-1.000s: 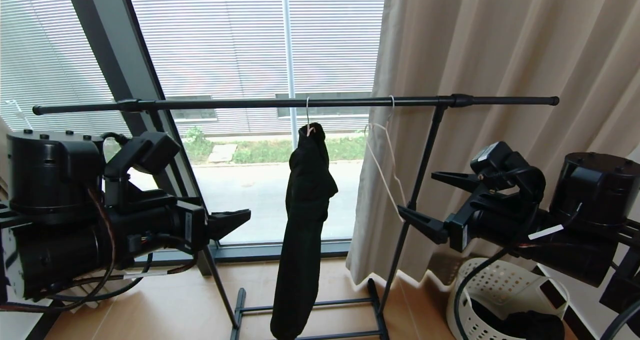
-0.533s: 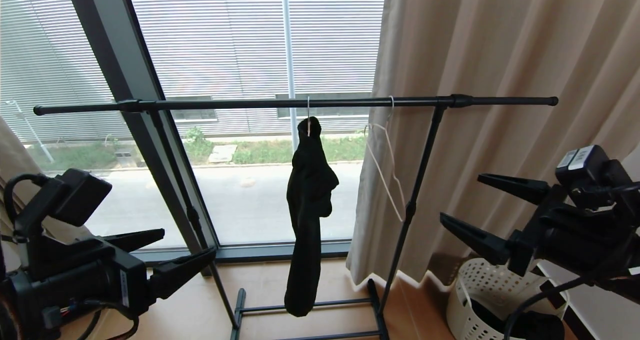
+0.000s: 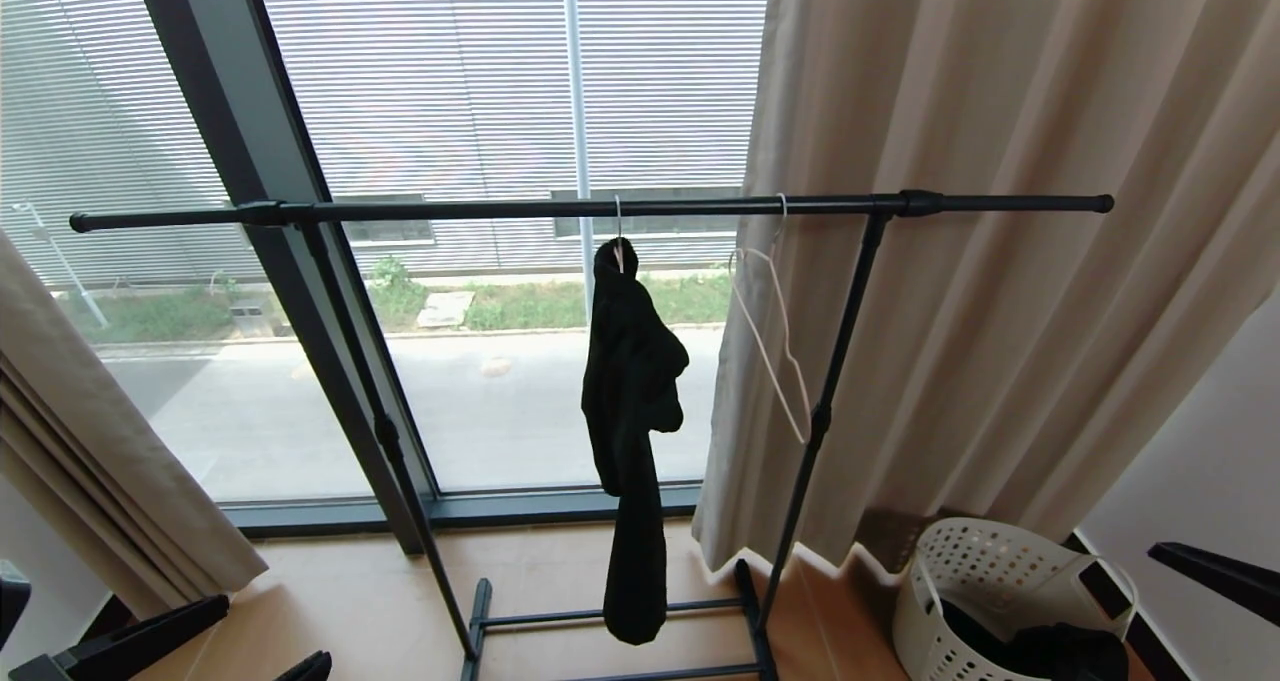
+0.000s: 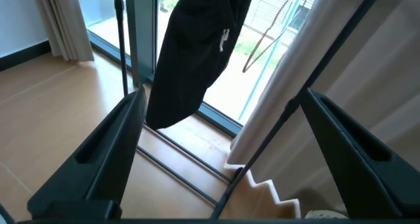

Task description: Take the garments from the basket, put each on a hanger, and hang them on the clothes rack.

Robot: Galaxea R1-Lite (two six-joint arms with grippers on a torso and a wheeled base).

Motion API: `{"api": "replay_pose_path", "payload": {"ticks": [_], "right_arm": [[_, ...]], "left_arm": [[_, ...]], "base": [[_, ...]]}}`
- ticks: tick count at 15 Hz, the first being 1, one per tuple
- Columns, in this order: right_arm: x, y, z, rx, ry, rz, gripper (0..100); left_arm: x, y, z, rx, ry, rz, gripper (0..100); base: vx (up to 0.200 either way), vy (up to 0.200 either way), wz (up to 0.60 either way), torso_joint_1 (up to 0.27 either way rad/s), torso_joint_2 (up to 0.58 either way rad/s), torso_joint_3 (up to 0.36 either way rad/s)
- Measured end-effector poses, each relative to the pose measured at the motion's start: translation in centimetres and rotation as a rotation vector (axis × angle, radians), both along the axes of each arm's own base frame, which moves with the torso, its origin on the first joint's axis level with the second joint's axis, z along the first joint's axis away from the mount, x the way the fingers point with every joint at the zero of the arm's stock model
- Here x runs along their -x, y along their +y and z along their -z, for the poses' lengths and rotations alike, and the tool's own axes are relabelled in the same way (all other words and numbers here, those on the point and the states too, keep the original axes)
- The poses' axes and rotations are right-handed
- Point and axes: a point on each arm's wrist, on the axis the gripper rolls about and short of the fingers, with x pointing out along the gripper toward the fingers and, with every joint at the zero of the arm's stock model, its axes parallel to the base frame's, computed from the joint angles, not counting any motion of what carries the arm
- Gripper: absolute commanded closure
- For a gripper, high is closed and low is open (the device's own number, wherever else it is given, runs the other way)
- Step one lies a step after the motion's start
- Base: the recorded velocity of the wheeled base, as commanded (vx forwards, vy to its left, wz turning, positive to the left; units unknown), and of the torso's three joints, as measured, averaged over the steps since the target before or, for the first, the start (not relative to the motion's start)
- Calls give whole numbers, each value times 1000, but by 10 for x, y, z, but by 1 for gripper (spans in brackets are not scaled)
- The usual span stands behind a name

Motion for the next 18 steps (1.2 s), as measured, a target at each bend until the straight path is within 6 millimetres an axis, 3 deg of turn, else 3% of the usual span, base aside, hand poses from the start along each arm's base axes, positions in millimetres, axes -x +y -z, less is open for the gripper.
{"api": "replay_pose_path", "payload": {"ticks": [2, 6, 9, 18], "right_arm": [[24, -10, 15, 18, 44, 7, 0], [56, -22, 41, 6, 62, 25, 0], [64, -25, 53, -2, 62, 38, 0], [64, -25, 54, -7, 81, 90, 0]], "left_arm": [[15, 6, 11, 9, -29, -1, 0], [28, 10, 13, 29, -105, 4, 0], [36, 13, 16, 25, -112, 8, 0], [51, 18, 29, -34, -102, 26, 0]], "base": [[0, 0, 0, 0, 0, 0], [0, 0, 0, 0, 0, 0], [0, 0, 0, 0, 0, 0], [0, 0, 0, 0, 0, 0]]}}
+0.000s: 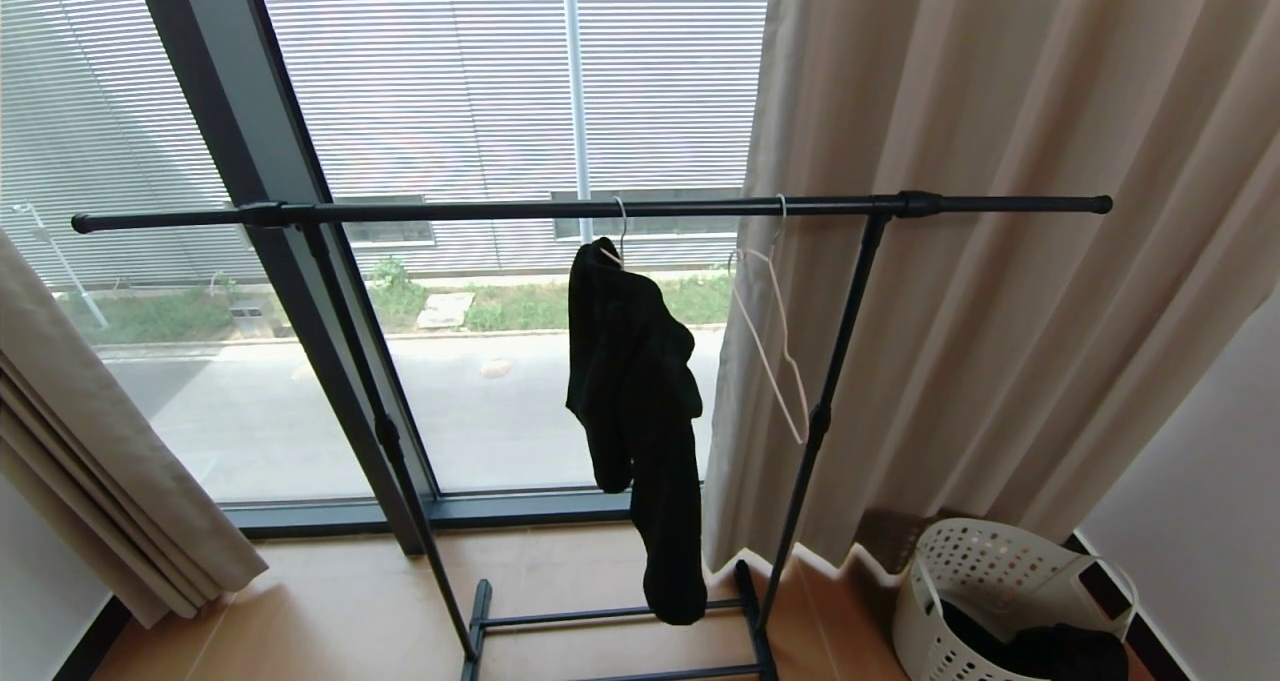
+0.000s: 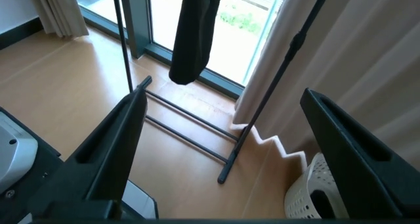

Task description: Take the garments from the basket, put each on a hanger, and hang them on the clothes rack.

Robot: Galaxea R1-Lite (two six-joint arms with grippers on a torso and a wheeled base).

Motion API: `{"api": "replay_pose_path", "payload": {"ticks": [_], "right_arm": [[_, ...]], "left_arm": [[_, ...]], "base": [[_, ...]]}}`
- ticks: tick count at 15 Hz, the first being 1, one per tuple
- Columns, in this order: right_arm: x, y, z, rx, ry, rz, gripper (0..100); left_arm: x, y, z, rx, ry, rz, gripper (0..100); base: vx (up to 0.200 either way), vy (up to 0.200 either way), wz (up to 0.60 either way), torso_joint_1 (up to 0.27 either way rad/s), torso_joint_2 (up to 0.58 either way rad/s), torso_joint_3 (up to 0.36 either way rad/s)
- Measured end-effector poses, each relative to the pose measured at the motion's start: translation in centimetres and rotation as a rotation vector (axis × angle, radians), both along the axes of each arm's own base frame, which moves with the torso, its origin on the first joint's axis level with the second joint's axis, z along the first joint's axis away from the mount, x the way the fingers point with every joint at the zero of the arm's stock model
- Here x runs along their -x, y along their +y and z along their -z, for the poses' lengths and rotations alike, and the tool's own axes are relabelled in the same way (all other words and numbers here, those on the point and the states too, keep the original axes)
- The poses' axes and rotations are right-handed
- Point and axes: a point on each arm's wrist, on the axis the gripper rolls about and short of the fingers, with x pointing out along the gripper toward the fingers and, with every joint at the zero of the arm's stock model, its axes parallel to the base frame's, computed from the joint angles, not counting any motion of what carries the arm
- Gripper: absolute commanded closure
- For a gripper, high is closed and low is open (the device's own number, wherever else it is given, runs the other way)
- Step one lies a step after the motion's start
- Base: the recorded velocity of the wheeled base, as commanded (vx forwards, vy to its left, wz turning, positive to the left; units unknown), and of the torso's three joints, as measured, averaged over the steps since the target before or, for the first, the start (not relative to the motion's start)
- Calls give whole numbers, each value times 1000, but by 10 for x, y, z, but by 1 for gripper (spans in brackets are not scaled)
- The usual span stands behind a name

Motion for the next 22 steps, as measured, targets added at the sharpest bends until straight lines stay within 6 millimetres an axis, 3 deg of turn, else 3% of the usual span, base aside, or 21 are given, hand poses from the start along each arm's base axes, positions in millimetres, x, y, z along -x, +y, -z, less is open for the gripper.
{"api": "replay_pose_path", "payload": {"ticks": [10, 18, 22], "right_arm": [[-1, 0, 0, 7, 4, 115, 0], [6, 0, 1, -18, -82, 275, 0], [9, -1, 1, -54, -111, 321, 0]], "left_arm": [[17, 6, 10, -86, -99, 22, 0], [27, 6, 11, -61, -196, -241, 0], [29, 6, 11, -56, -219, -270, 0]], "base": [[0, 0, 0, 0, 0, 0], [0, 0, 0, 0, 0, 0], [0, 0, 0, 0, 0, 0]]}}
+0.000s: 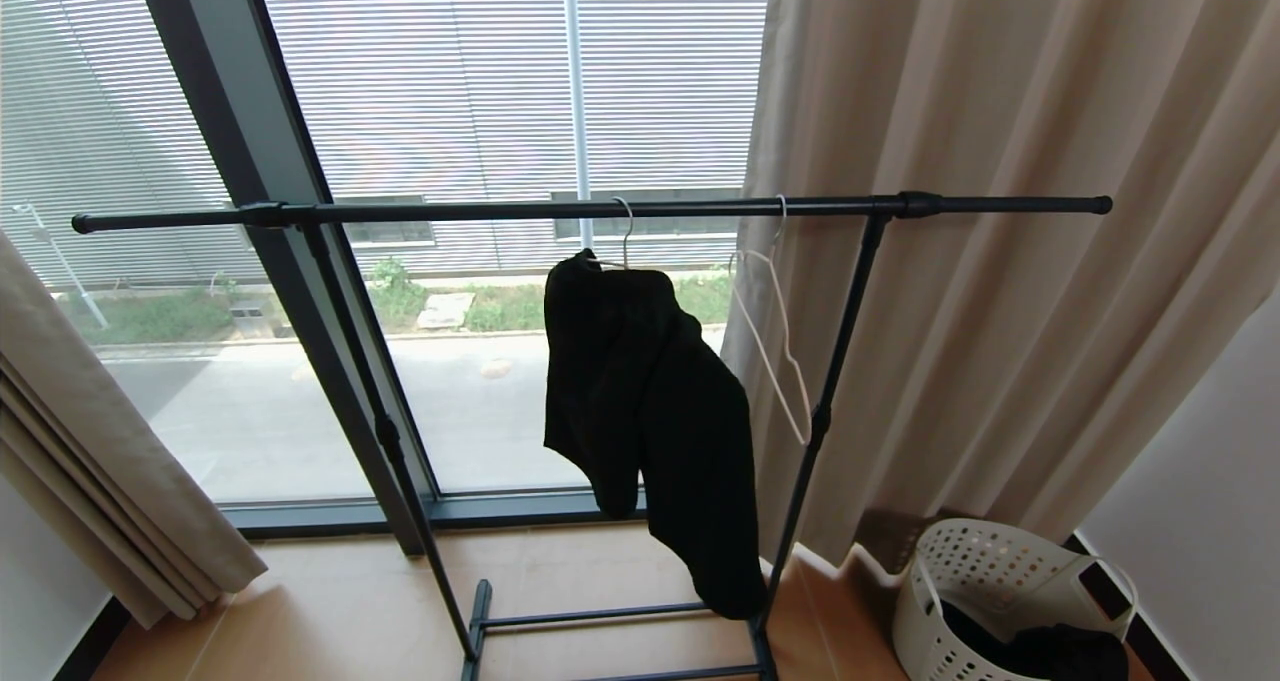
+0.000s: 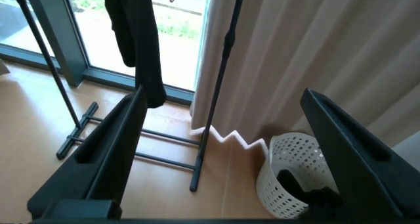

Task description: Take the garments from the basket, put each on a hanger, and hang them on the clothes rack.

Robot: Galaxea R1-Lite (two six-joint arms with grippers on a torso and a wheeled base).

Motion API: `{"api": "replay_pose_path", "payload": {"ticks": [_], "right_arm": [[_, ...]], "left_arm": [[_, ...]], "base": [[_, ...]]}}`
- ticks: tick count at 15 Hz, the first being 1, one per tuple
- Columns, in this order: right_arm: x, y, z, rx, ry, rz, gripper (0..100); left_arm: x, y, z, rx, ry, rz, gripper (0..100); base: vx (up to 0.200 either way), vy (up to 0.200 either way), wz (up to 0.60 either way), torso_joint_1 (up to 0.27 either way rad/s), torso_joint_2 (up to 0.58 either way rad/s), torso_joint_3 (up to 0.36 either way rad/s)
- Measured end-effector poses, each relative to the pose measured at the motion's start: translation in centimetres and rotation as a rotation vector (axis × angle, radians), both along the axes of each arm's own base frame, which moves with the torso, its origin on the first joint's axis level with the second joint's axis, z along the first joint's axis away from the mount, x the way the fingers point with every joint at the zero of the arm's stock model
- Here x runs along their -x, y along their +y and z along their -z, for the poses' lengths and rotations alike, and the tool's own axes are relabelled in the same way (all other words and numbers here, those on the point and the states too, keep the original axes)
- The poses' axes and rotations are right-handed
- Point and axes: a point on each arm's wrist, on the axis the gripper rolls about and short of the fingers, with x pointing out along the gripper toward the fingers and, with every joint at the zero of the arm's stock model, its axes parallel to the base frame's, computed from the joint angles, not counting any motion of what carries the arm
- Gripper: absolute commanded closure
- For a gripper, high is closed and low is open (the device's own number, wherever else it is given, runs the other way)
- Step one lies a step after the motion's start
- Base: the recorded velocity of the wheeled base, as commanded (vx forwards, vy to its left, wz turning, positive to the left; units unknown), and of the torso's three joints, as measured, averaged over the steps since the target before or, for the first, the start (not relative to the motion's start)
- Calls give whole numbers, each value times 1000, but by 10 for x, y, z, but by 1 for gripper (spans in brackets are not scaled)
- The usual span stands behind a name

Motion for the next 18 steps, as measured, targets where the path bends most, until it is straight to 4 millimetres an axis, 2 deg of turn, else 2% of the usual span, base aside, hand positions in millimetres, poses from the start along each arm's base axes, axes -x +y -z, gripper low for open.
{"api": "replay_pose_path", "payload": {"ticks": [10, 14, 18], "right_arm": [[8, 1, 2, -27, -104, 70, 0], [8, 1, 2, -33, -104, 36, 0], [8, 2, 2, -34, -102, 28, 0]], "left_arm": [[4, -1, 1, 35, -49, -91, 0], [9, -3, 2, -18, -102, 61, 0], [11, -3, 3, 9, -118, 67, 0]], "base": [[0, 0, 0, 0, 0, 0], [0, 0, 0, 0, 0, 0], [0, 0, 0, 0, 0, 0]]}}
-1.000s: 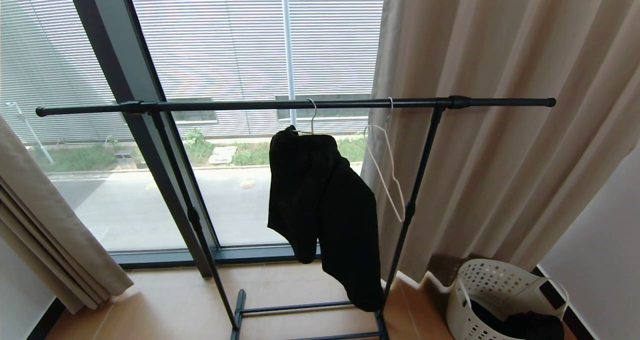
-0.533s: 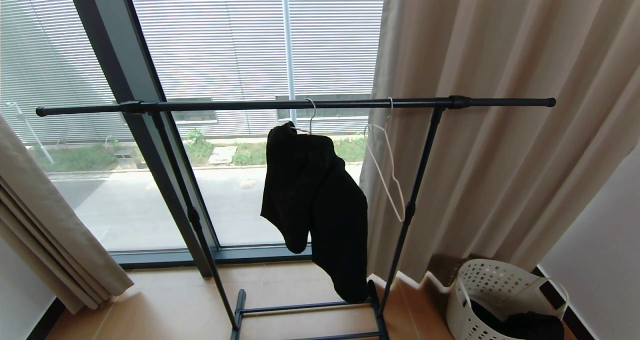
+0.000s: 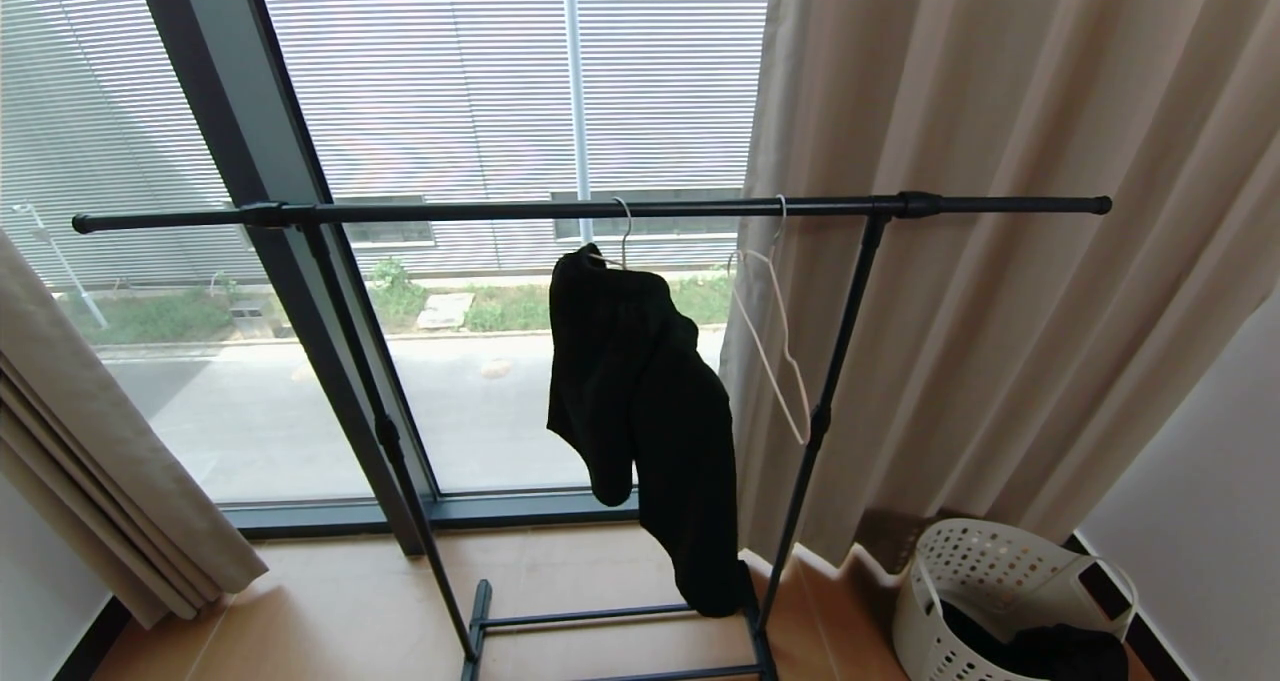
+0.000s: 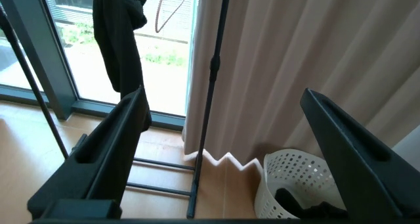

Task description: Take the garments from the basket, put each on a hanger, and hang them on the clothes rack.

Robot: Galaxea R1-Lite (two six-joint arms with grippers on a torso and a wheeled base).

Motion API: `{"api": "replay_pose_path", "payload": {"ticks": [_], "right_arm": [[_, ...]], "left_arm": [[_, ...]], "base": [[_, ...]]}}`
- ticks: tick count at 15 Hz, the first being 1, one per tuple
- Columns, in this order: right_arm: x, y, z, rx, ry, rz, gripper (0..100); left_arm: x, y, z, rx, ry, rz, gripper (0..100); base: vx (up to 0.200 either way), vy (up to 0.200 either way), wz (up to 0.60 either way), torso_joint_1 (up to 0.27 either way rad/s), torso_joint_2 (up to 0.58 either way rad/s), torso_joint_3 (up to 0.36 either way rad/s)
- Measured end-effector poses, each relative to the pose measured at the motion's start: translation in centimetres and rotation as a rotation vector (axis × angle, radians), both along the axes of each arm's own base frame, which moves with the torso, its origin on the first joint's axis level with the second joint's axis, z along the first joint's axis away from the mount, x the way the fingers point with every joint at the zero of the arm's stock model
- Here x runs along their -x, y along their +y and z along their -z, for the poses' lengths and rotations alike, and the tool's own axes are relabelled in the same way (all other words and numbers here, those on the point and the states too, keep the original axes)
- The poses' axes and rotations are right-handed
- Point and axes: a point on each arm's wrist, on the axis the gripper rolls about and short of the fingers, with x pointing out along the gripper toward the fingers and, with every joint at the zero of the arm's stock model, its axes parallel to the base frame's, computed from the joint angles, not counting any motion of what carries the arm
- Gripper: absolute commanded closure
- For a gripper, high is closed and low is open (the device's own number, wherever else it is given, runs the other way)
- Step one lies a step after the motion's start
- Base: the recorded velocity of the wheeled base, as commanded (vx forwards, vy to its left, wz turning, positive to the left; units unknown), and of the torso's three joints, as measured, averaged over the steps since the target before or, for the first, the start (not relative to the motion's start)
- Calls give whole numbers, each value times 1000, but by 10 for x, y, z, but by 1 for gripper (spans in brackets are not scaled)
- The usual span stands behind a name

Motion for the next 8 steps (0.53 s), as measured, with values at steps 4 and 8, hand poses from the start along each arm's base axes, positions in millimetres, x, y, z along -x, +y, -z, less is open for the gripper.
{"api": "replay_pose_path", "payload": {"ticks": [4, 8], "right_arm": [[0, 0, 0, 1, 1, -1, 0], [0, 0, 0, 0, 1, -1, 0]], "left_arm": [[0, 0, 0, 2, -2, -3, 0], [0, 0, 0, -1, -3, 0, 0]], "base": [[0, 0, 0, 0, 0, 0], [0, 0, 0, -112, 265, 139]]}}
